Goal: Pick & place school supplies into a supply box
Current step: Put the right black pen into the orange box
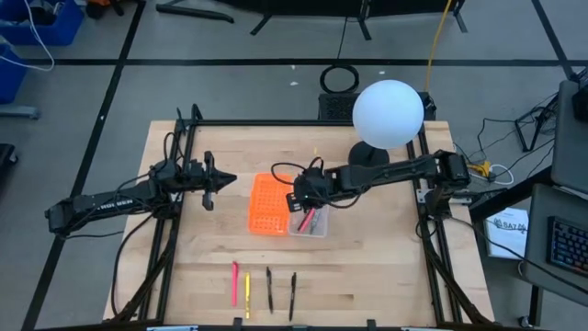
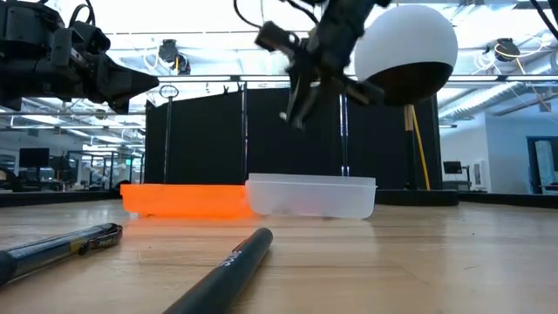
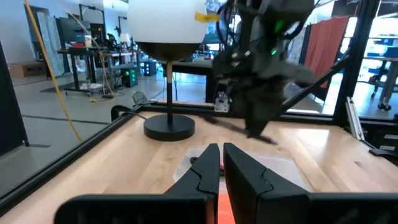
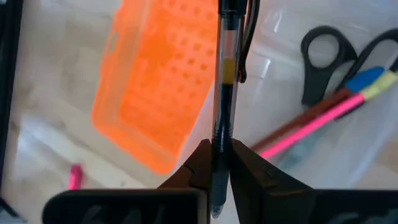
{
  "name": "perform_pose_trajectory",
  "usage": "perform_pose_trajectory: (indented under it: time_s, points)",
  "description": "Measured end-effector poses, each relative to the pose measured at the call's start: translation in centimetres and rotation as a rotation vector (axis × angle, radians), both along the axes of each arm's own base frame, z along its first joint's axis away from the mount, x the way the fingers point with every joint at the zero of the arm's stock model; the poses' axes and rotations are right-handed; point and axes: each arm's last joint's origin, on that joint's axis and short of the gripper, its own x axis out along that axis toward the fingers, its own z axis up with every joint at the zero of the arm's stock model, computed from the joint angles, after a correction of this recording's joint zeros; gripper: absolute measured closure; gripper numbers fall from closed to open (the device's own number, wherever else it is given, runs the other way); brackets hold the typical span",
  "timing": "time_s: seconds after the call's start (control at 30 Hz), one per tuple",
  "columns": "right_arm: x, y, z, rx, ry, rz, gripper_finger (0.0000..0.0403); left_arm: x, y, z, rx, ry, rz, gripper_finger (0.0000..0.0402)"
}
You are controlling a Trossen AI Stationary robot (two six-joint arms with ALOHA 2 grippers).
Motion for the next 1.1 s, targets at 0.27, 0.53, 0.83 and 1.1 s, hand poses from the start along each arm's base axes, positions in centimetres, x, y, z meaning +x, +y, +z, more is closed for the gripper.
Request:
perform_pose_trajectory:
  time_s: [0.27, 0.53, 0.83, 1.1]
  points:
    - [-0.8, -1.3, -5.3, 0.047, -0.064, -0.063, 0.0378, 0.0, 0.0, 0.1, -0.032, -0.008, -0.004, 0.0371]
    - [-2.2, -1.4, -7.9, 0.128, -0.043, -0.107, 0.0378, 0.0, 0.0, 0.3, -0.02, -0.036, -0.003, 0.0371]
    - [-2.2, -1.6, -7.9, 0.149, -0.046, -0.125, 0.0369, 0.0, 0.0, 0.5, -0.013, -0.052, -0.004, 0.0371]
    - [-2.2, -1.6, -7.9, 0.133, -0.046, -0.122, 0.0368, 0.0, 0.0, 0.5, -0.014, -0.052, -0.004, 0.0371]
